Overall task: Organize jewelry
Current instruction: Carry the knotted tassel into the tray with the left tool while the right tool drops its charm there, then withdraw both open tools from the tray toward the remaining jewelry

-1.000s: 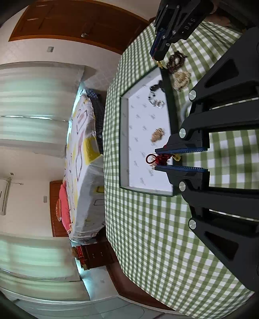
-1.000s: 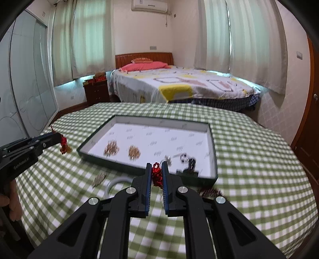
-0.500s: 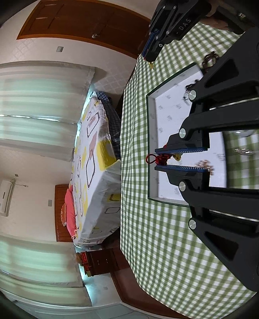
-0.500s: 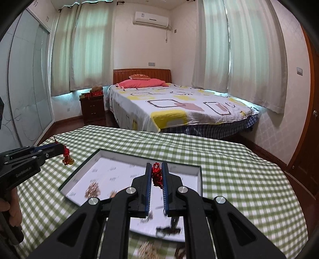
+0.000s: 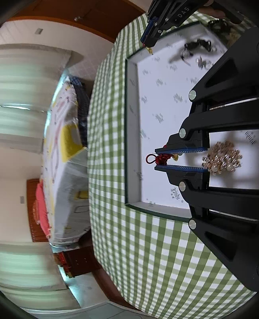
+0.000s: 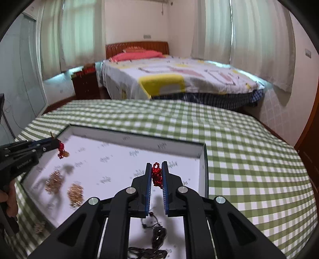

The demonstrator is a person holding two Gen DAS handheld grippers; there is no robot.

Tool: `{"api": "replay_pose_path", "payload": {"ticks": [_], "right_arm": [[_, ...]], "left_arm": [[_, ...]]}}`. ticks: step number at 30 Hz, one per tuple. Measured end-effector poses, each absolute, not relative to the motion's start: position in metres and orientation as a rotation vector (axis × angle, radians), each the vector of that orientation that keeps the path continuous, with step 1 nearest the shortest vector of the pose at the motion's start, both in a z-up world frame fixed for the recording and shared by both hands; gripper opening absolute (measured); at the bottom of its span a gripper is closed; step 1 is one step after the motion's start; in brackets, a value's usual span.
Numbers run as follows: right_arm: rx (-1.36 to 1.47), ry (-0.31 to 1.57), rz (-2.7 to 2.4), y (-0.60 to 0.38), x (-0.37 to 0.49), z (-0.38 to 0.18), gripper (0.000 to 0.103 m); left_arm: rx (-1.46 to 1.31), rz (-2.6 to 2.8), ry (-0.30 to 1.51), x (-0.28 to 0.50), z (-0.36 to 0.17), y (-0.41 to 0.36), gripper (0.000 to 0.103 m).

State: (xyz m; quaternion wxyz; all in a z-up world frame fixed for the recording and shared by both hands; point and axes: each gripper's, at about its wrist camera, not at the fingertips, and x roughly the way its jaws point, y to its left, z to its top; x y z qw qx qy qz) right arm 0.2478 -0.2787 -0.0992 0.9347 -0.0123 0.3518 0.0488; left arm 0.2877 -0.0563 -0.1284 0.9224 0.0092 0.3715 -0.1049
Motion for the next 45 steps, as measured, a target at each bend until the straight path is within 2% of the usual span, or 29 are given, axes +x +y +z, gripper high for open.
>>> {"api": "replay_pose_path", "payload": {"ticks": [9, 12, 13, 14, 16, 17, 27, 34, 45], "right_arm": [[-0.025, 0.825, 0.09, -0.284, 0.265, -0.124, 0.011], [-0.025, 0.832, 0.091, -0.285, 0.265, -0.126, 0.012], [-0.025, 0.831, 0.092, -0.285, 0.266, -0.126, 0.014], [-0.025, 0.83, 0.092, -0.285, 0.265, -0.126, 0.023], [-0.019, 0.822, 0.091, -0.285, 0.263, -0.124, 0.034], [-0.019, 0.818, 0.089, -0.286, 0.264, -0.122, 0.037], [-0.011, 0.767, 0.075, -0.289, 0.251, -0.102, 0.037], [-0.019, 0.711, 0.058, -0.289, 0.223, -0.078, 0.041], [0.007, 0.715, 0.041, -0.287, 0.163, -0.079, 0.041]], "left_arm": [[0.039, -0.181, 0.836, 0.305, -0.146, -0.055, 0.013], [0.042, -0.178, 0.839, 0.306, -0.146, -0.057, 0.018], [0.048, -0.177, 0.845, 0.307, -0.147, -0.058, 0.021], [0.05, -0.178, 0.85, 0.307, -0.148, -0.058, 0.024], [0.051, -0.174, 0.852, 0.307, -0.15, -0.059, 0.039], [0.048, -0.174, 0.851, 0.306, -0.151, -0.059, 0.041], [0.026, -0.18, 0.797, 0.286, -0.131, -0.057, 0.058], [0.016, -0.191, 0.734, 0.253, -0.107, -0.054, 0.065], [-0.029, -0.205, 0.725, 0.189, -0.105, -0.046, 0.067]]}}
